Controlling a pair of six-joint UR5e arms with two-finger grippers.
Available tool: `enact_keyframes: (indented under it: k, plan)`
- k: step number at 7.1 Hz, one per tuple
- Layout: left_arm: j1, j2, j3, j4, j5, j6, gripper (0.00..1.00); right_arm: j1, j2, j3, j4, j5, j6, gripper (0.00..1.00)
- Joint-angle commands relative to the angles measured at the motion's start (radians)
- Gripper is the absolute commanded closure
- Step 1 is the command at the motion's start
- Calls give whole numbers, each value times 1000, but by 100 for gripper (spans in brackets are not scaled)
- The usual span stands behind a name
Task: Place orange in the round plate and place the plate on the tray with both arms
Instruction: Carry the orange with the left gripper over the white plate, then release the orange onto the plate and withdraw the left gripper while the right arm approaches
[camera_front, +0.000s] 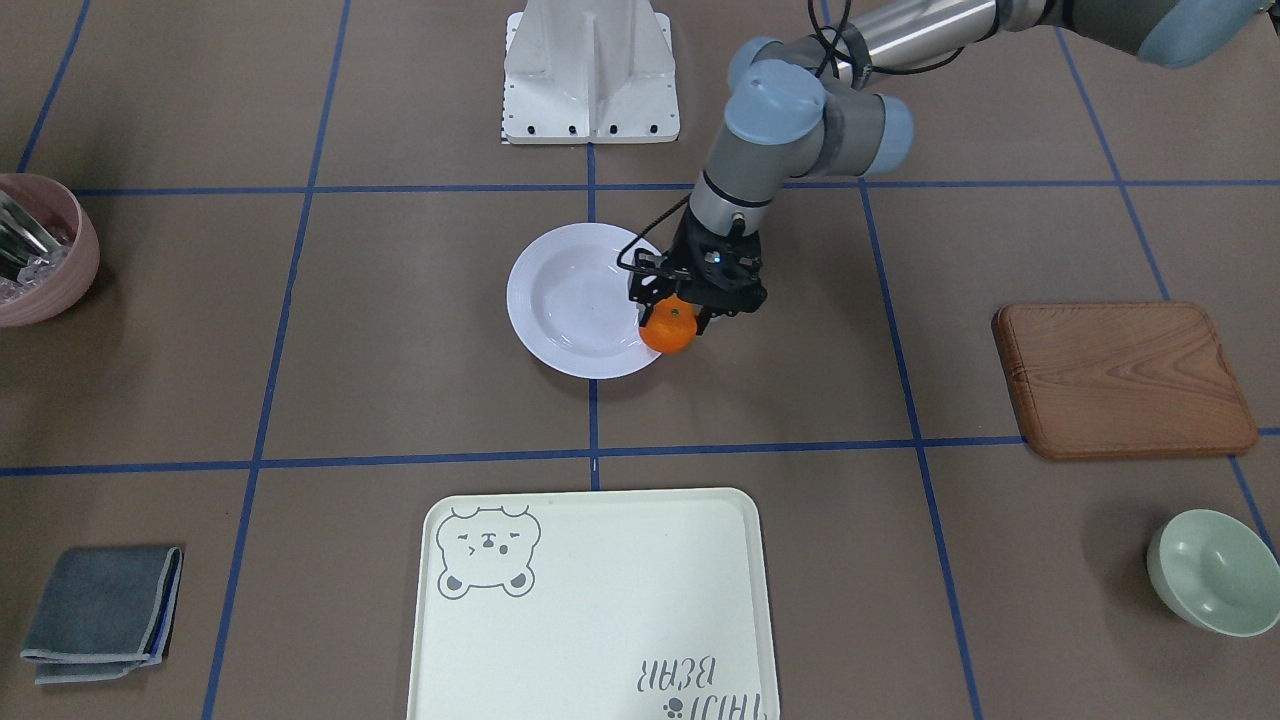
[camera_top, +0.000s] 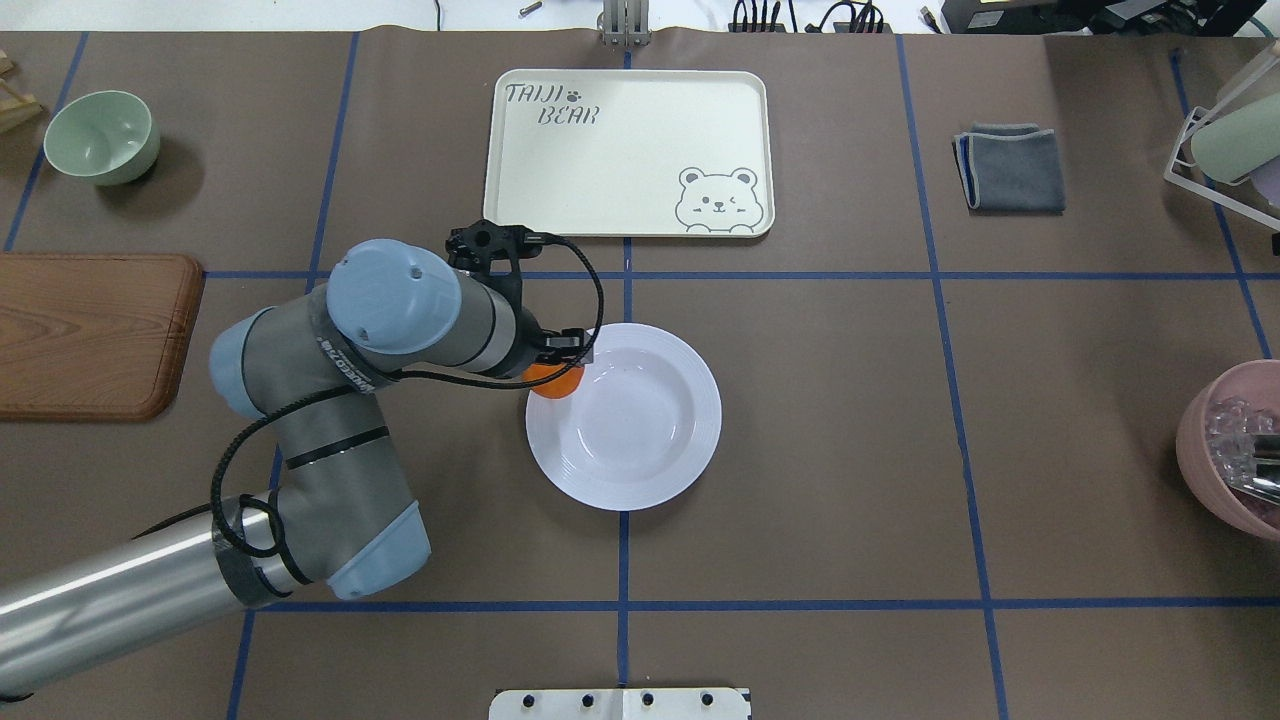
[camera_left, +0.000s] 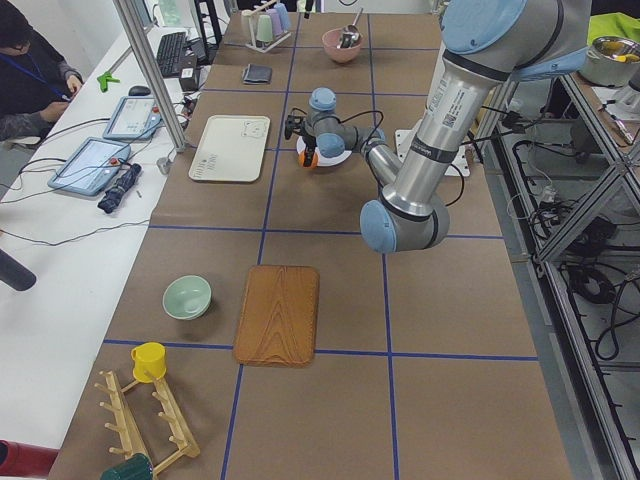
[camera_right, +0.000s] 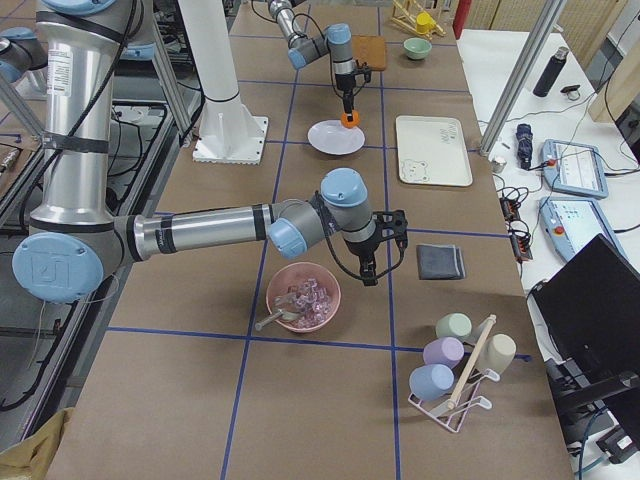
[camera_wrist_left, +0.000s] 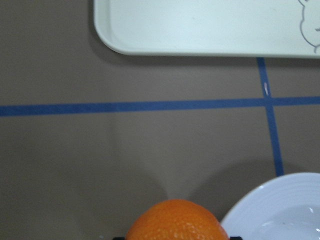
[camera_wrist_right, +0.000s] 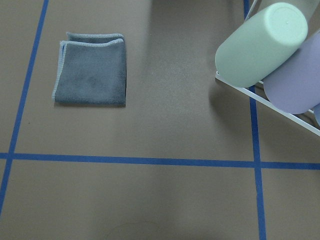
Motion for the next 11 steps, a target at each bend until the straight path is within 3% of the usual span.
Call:
enact_keyframes:
  k: [1,3,4,5,6,8,10,11]
  plan:
    - [16,-52,-41,104,14,-33,100,-10,7,1,-1,-1,12,0]
    - [43,-54,-15,104,25,-33,100,-14,7,2,1,-1,15,0]
    - [77,-63,27,96,84,-33,83,-39,12,2,23,-1,62,0]
    - [95,-78,49,96,98,-33,56,-80,15,4,72,-1,143,0]
    - [108,-89,48,96,98,-36,46,-108,34,8,98,-1,221,0]
    - [123,-130,51,95,100,-105,44,-215,92,48,100,-33,413,0]
    - [126,-128,60,95,141,-94,3,-367,162,65,99,-172,594,0]
    - [125,-128,48,96,149,-87,2,-419,192,70,99,-207,660,0]
